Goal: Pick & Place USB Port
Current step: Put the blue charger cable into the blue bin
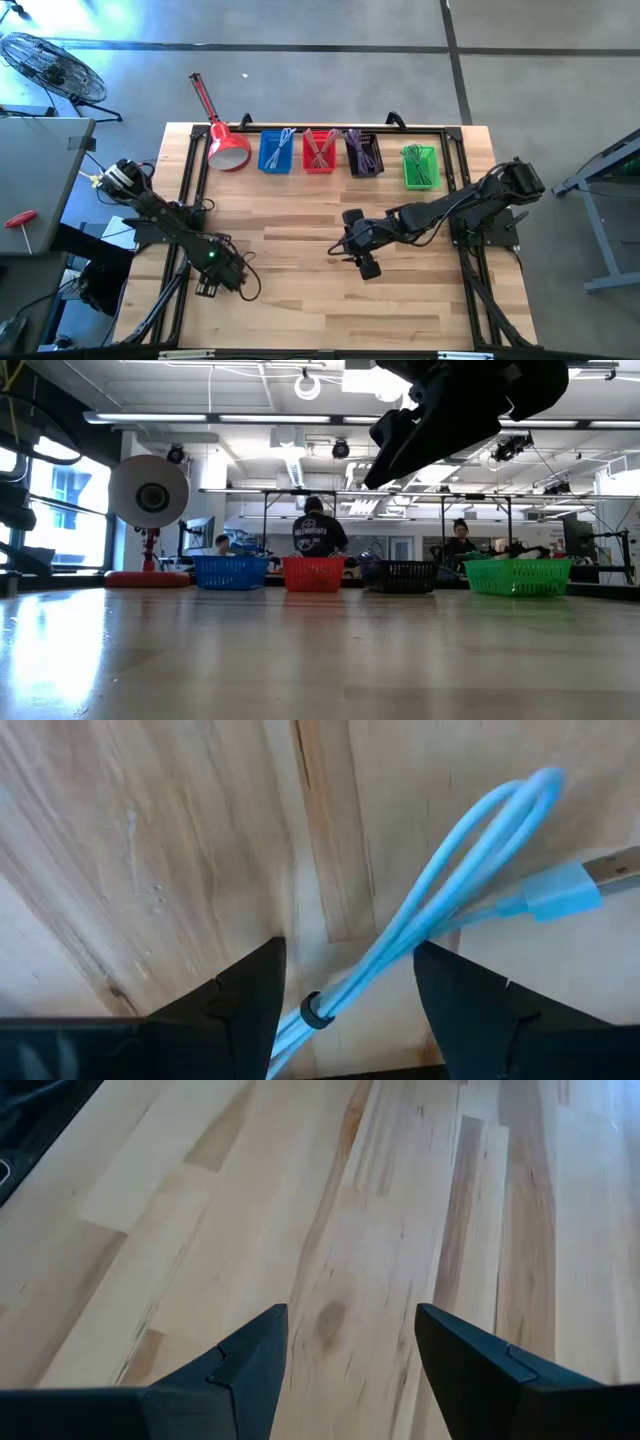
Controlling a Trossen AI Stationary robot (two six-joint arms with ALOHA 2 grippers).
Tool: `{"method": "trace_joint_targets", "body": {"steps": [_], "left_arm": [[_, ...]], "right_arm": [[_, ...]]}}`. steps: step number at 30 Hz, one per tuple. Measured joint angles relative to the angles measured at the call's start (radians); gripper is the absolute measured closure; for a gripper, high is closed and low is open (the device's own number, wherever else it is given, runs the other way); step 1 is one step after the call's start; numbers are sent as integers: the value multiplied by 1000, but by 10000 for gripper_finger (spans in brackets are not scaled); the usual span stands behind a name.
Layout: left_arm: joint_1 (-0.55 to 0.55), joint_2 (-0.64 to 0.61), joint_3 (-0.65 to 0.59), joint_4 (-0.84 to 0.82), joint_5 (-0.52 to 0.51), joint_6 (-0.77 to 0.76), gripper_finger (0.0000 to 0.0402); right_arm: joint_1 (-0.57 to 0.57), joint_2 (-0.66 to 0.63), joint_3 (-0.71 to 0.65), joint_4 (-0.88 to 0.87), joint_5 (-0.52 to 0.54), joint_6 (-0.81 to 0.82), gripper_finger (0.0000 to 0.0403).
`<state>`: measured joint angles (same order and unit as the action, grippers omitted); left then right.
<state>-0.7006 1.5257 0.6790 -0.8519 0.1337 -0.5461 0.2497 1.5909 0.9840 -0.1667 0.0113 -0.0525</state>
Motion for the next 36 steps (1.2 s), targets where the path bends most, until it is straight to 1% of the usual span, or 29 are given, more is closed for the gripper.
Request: {"method": "trace_joint_targets", "body": {"steps": [3, 6, 8, 10, 12, 13, 19, 21, 25, 27, 28, 30, 33, 36], "left_arm": [[0, -1, -12, 1, -11, -6, 188], [-1, -1, -13, 13, -44, -55, 213], [-2, 0, -11, 28, -62, -87, 249], [-3, 0, -8, 39, -72, -90, 302], [-3, 1, -6, 47, -71, -91, 366], [-3, 1, -6, 49, -71, -101, 382], [-3, 3, 0, 43, -89, -223, 395], [-3, 8, 15, 27, -120, -247, 395], [0, 13, 78, 4, -320, -241, 398], [3, 18, 110, -4, -490, -215, 398], [6, 17, 132, 1, -553, -200, 399], [6, 13, 173, 1, -727, -195, 399], [37, 13, 230, -21, -923, -195, 400], [98, 5, 282, -8, -1114, -233, 400]], "right_arm": [[0, 0, 0, 9, 0, 0, 191], [0, 0, 0, 16, 0, -3, 191], [0, 0, 0, 16, 0, -5, 191], [0, 0, 0, 21, 0, -5, 191], [0, 0, 0, 27, 0, -7, 191], [0, 0, 0, 32, 0, -8, 191], [21, 0, 0, 80, 0, -32, 191], [38, 0, 0, 100, 0, -51, 191], [79, 0, 0, 156, 0, -97, 191], [102, -3, 0, 177, -1, -126, 191], [113, -8, 0, 183, -1, -142, 191], [133, -15, 0, 207, -1, -176, 191], [163, -33, 1, 231, 5, -214, 191], [190, -53, 1, 239, 7, -226, 191]]}}
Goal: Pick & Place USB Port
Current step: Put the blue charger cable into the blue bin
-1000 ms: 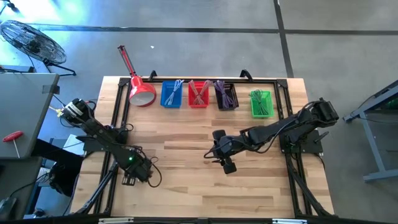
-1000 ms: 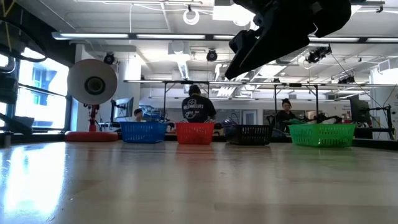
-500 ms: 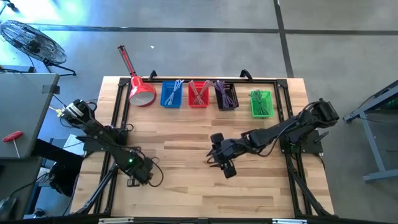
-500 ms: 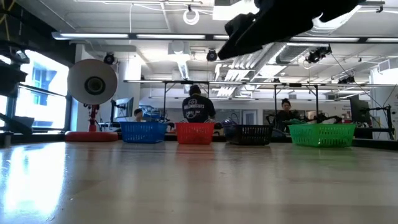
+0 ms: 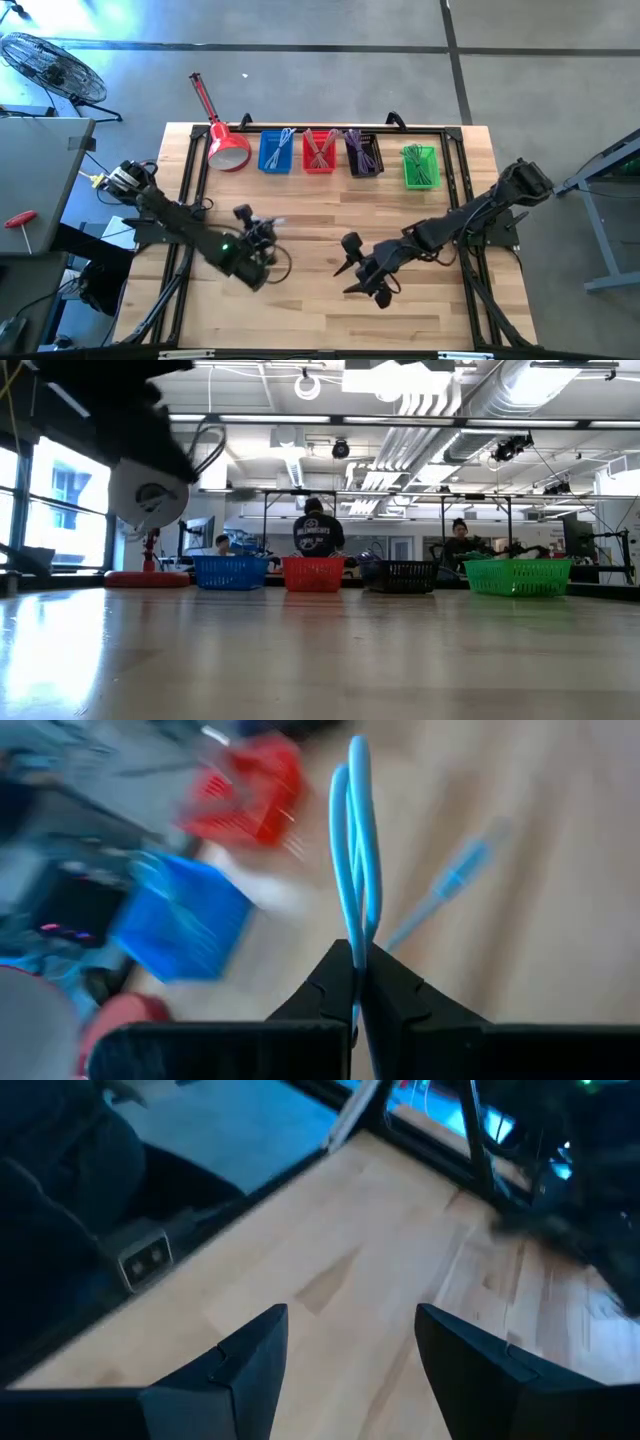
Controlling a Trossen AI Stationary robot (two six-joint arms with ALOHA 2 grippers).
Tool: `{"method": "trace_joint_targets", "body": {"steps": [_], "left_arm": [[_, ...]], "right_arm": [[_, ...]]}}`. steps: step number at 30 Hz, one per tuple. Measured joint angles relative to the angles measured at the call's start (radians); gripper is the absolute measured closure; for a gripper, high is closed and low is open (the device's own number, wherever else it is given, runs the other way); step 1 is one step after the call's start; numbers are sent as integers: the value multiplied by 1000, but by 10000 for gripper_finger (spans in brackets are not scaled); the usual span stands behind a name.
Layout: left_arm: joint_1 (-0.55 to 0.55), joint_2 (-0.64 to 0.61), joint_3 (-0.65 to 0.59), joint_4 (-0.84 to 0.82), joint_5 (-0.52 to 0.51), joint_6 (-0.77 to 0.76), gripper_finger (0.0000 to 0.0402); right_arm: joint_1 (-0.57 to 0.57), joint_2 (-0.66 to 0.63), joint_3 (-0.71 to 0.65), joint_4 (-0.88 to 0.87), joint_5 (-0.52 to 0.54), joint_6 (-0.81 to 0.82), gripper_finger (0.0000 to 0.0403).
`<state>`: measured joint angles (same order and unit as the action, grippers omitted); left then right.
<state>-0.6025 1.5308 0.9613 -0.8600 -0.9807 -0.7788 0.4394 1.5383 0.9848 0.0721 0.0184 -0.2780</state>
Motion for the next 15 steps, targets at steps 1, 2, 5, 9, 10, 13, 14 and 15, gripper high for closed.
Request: {"method": "trace_joint_targets", "body": {"steps": [1, 2, 5, 9, 10, 13, 14, 15], "left_arm": [[21, 0, 15, 6, -48, -4, 400], [43, 1, 30, 10, -90, -4, 400], [116, 1, 71, 7, -183, 32, 400], [244, -6, 139, 2, -241, 135, 401], [278, -8, 163, 3, -248, 160, 401], [380, -8, 239, 3, -250, 277, 401], [413, -8, 265, 5, -249, 318, 401], [446, -8, 288, 6, -248, 354, 401]], "right_arm": [[9, -6, 0, 7, 3, 0, 191], [19, -14, 0, -2, 7, 0, 191], [47, -22, 0, -8, 27, 6, 191], [88, -23, 0, -36, 77, 21, 191], [99, -23, 0, -43, 96, 32, 191], [128, -23, 0, -56, 152, 67, 191], [138, -23, 0, -60, 169, 77, 191], [148, -23, 0, -67, 187, 90, 191]]}}
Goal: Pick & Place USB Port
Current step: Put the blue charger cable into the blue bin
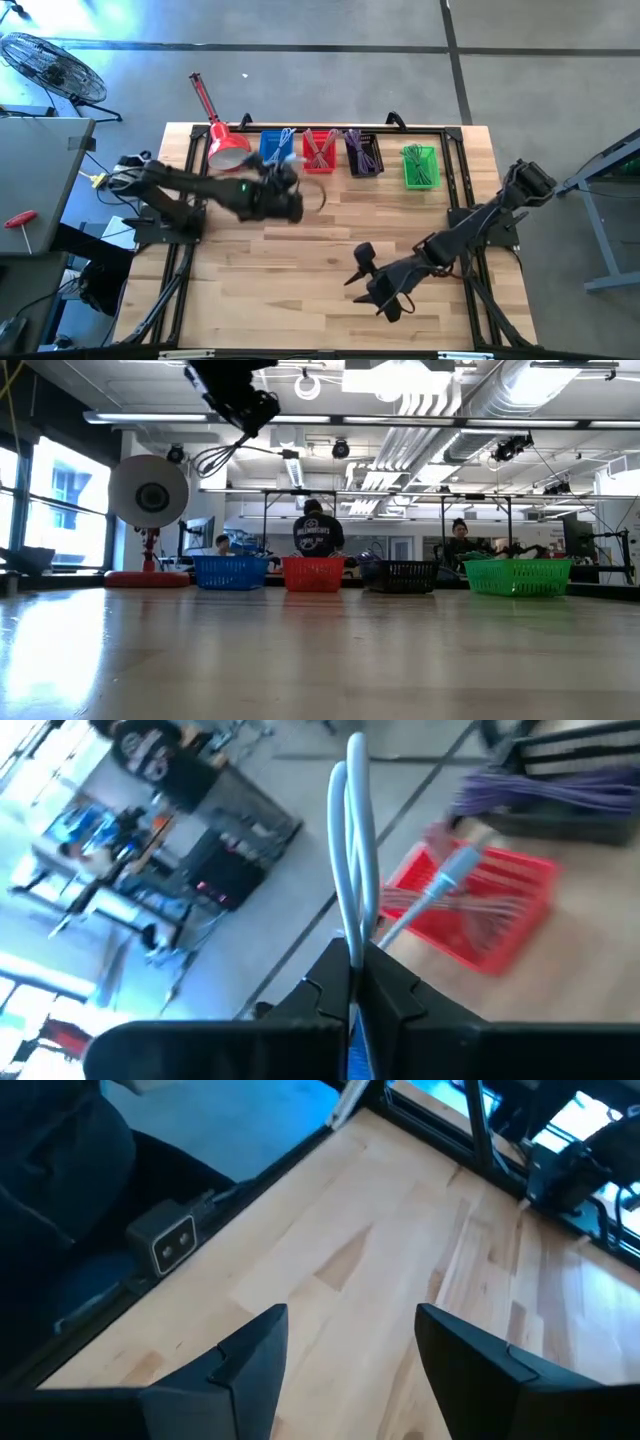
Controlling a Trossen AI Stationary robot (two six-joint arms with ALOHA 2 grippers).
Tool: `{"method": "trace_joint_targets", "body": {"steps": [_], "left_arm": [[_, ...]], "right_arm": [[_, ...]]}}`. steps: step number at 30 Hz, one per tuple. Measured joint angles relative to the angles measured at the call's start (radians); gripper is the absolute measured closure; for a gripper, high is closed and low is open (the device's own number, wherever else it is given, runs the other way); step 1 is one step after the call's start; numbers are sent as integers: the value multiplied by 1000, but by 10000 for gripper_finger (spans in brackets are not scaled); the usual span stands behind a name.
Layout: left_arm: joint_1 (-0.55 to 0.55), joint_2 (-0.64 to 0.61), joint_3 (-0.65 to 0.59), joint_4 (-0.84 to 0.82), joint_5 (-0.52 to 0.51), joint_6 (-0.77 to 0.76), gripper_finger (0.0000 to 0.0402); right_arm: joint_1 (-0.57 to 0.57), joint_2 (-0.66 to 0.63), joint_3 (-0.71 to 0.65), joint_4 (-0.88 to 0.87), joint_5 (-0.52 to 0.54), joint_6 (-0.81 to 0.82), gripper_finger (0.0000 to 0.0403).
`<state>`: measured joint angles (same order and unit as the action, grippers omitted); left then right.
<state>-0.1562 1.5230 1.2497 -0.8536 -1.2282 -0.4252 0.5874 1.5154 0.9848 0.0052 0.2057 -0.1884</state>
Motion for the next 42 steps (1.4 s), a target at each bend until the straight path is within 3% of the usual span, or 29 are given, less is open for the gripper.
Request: {"method": "trace_joint_targets", "body": {"steps": [3, 6, 13, 16, 28, 42], "left_arm": [[105, 0, 69, -1, 56, 63, 401], [217, 0, 143, 1, 183, 114, 401], [505, -1, 226, 105, 762, 141, 401], [601, -1, 226, 174, 930, 131, 402], [778, 5, 69, 267, 959, -20, 402], [785, 5, -171, 404, 981, -71, 402]], "right_arm": [[33, 0, 0, -8, 54, 29, 191], [65, 0, 0, -11, 102, 49, 191], [128, 0, 0, -26, 201, 98, 194], [149, 0, 0, -35, 238, 120, 198], [195, 0, -1, -60, 309, 166, 215], [194, 0, -1, -76, 308, 184, 235]]}}
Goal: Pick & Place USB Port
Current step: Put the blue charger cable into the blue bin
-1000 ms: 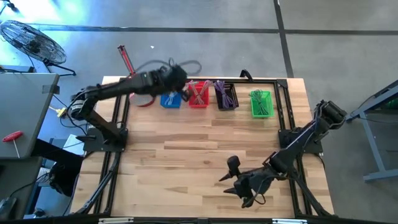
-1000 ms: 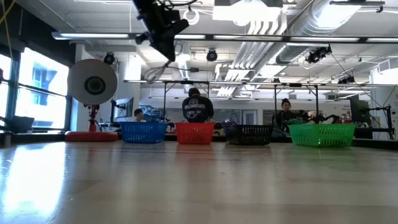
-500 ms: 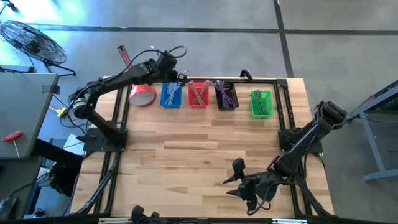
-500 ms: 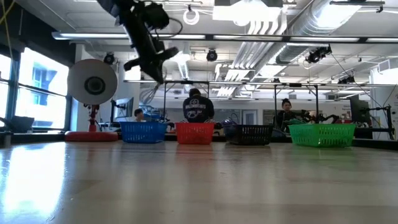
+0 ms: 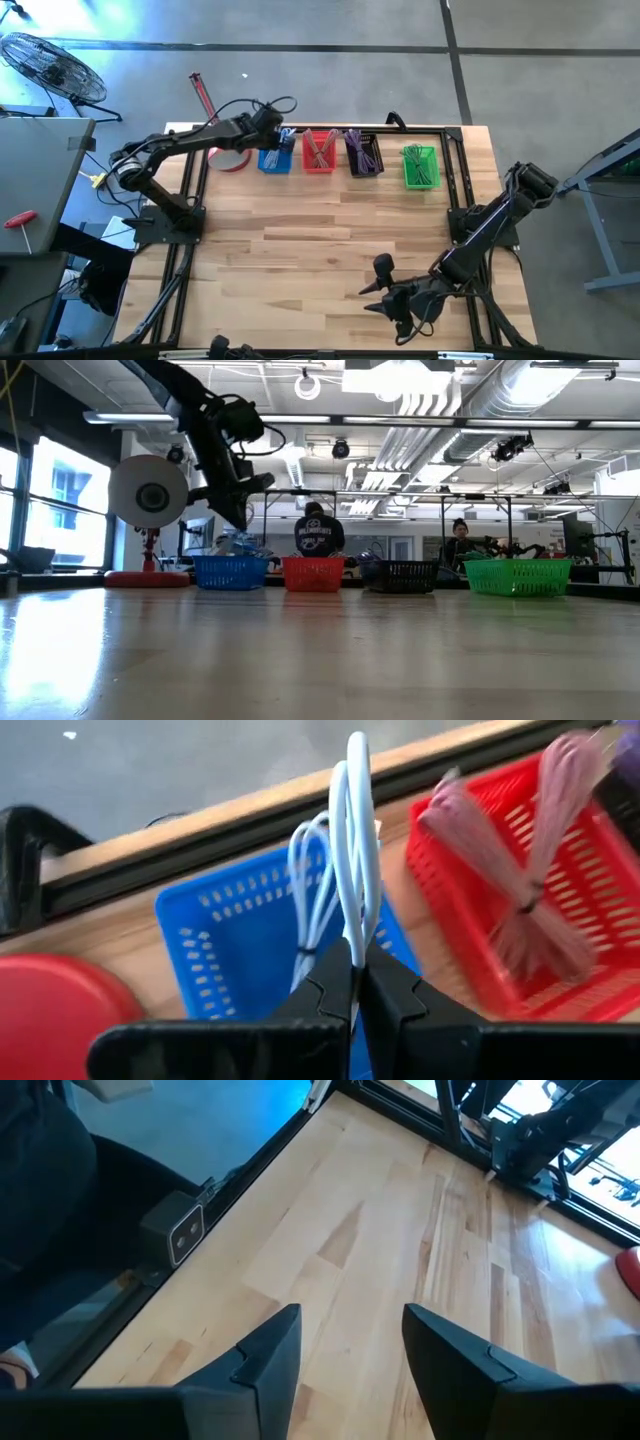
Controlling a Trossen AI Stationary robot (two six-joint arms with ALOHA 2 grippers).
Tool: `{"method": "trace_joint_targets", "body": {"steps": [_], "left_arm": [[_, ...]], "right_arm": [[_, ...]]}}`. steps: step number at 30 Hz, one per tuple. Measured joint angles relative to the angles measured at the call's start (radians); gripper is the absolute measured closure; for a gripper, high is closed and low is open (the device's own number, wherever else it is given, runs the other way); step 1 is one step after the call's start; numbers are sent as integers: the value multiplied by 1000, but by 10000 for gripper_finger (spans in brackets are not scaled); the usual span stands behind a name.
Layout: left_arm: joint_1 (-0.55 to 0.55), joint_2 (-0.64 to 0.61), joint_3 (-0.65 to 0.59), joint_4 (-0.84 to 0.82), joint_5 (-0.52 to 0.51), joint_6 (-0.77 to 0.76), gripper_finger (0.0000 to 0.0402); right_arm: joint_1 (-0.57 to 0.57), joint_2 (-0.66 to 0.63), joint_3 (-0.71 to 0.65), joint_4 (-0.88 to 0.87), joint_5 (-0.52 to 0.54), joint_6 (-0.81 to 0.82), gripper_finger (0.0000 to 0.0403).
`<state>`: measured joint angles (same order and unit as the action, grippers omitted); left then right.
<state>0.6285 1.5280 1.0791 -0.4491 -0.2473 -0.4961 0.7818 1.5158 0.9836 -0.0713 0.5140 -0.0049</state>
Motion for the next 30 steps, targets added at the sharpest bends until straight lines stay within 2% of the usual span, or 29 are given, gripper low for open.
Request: {"method": "trace_joint_targets", "body": {"steps": [13, 20, 26, 30], "left_arm": [[0, 6, -49, 44, -43, 17, 402], [0, 40, -49, 30, -8, 40, 401], [0, 66, -49, 28, 0, 99, 379], [0, 66, -49, 34, -57, 102, 360]], "right_arm": [[-3, 0, 0, -19, -3, -48, 238], [-3, 0, 0, -37, -1, -48, 237], [-3, 0, 0, -45, -1, -48, 237], [-3, 0, 0, -45, 0, -48, 237]]}}
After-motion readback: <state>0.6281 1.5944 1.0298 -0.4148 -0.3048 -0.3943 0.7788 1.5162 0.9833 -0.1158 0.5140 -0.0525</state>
